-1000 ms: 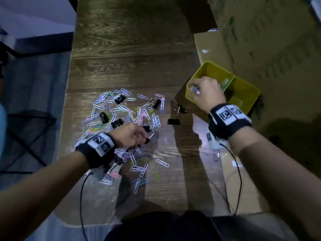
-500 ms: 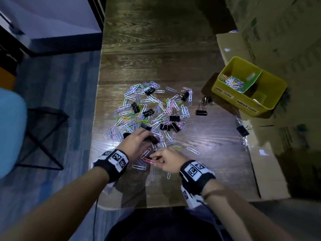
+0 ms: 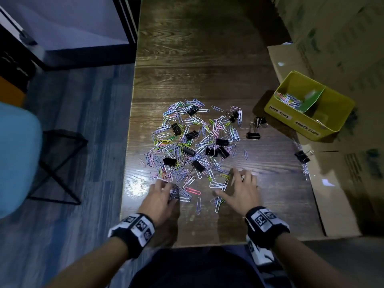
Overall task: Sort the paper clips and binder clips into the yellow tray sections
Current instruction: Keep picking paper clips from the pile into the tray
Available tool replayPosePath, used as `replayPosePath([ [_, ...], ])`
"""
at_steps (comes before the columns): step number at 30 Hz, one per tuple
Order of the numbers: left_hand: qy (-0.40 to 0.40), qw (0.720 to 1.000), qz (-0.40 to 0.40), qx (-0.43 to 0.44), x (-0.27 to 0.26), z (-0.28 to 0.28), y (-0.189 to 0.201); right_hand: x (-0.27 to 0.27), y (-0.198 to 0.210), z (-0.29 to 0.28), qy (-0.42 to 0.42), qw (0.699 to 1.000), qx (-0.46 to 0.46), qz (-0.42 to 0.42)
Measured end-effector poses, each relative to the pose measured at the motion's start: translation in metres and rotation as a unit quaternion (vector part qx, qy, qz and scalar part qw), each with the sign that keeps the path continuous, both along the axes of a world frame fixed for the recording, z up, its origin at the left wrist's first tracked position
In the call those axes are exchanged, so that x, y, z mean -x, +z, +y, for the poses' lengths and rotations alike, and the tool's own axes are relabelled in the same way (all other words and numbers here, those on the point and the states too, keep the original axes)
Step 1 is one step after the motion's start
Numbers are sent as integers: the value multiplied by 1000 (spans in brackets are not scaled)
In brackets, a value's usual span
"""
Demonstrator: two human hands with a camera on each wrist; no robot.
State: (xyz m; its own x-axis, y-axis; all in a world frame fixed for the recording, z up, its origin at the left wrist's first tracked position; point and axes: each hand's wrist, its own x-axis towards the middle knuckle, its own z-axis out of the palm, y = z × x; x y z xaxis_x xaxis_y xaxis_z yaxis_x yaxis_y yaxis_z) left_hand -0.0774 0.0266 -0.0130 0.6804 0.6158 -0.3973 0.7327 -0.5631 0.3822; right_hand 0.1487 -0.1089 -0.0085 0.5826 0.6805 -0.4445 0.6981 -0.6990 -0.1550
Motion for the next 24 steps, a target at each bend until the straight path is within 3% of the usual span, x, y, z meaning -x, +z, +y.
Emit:
replayPosePath([
  [3, -27, 998, -31, 42, -28, -20, 0, 19, -5, -2, 41, 999, 8, 1],
  [7, -108, 991, -52, 51, -52, -26, 1, 30, -7, -3, 54, 995, -34, 77],
  [9, -129, 991, -32, 16, -49, -19, -2, 27, -9, -8, 43, 994, -46, 90],
  [12, -104, 994, 6, 28, -37, -12, -7, 22, -9, -14, 40, 994, -49, 89],
  [18, -112, 992, -9, 58, -67, -31, -10, 43, -5, -2, 84, 994, -22, 67],
  [21, -153, 988, 13, 30, -87, -30, -4, 46, -6, 2, 71, 996, -39, 40],
  [24, -195, 980, 44, 7, -98, -24, -2, 38, -10, 3, 56, 994, -60, 66],
])
